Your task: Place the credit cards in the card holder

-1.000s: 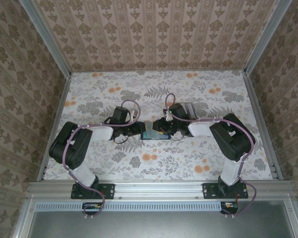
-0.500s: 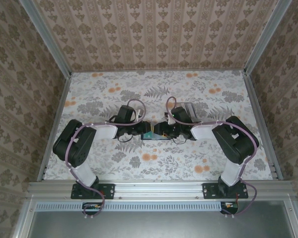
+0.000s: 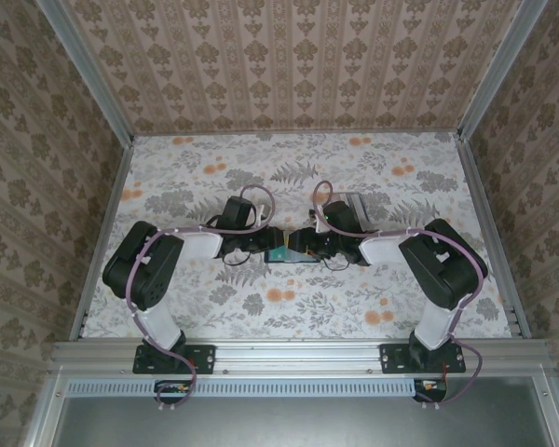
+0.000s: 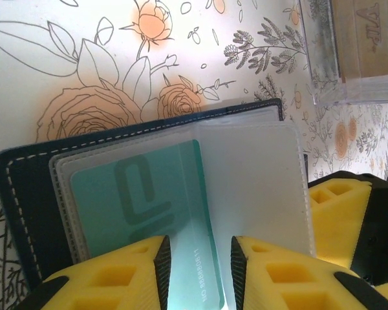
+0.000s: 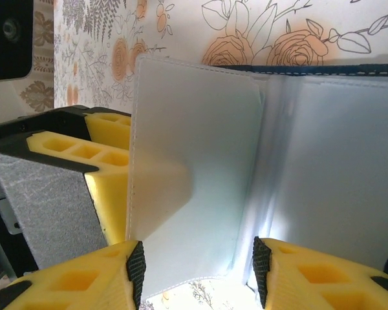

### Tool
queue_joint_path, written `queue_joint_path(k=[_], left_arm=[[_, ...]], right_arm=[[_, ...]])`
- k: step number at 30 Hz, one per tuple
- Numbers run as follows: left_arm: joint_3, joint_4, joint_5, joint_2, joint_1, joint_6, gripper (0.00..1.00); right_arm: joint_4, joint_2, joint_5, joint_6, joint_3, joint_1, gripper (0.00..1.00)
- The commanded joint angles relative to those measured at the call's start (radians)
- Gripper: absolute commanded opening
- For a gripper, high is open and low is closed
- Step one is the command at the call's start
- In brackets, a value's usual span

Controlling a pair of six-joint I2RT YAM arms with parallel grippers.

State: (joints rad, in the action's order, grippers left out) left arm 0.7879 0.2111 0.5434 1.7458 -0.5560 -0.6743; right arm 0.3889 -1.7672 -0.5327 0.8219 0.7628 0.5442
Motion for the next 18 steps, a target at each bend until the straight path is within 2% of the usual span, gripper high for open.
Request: queue_joint_path(k=[1, 8, 12, 18], left_arm=[[0.022, -0.009, 0.007, 0.011, -0.007, -0.018, 0.33], [0.030, -0.012, -0.001, 0.026, -0.009, -0.030, 0.30], [0.065, -0.109, -0.079, 0.017, -0.027, 0.008, 0.26], [0.085, -0.125, -0.074, 0.019, -0.030, 0.013, 0.25]], right_arm=[[0.035, 0.046, -0.033, 0.009, -0.009, 0.003, 0.51], [0.070, 0.065, -0.034, 0.011, -0.039, 0.005, 0.54], [0.020, 0.082, 0.002, -0.043, -0.049, 0.008, 0.54], [0.009, 0.081, 0.001, -0.054, -0.050, 0.008, 0.53]])
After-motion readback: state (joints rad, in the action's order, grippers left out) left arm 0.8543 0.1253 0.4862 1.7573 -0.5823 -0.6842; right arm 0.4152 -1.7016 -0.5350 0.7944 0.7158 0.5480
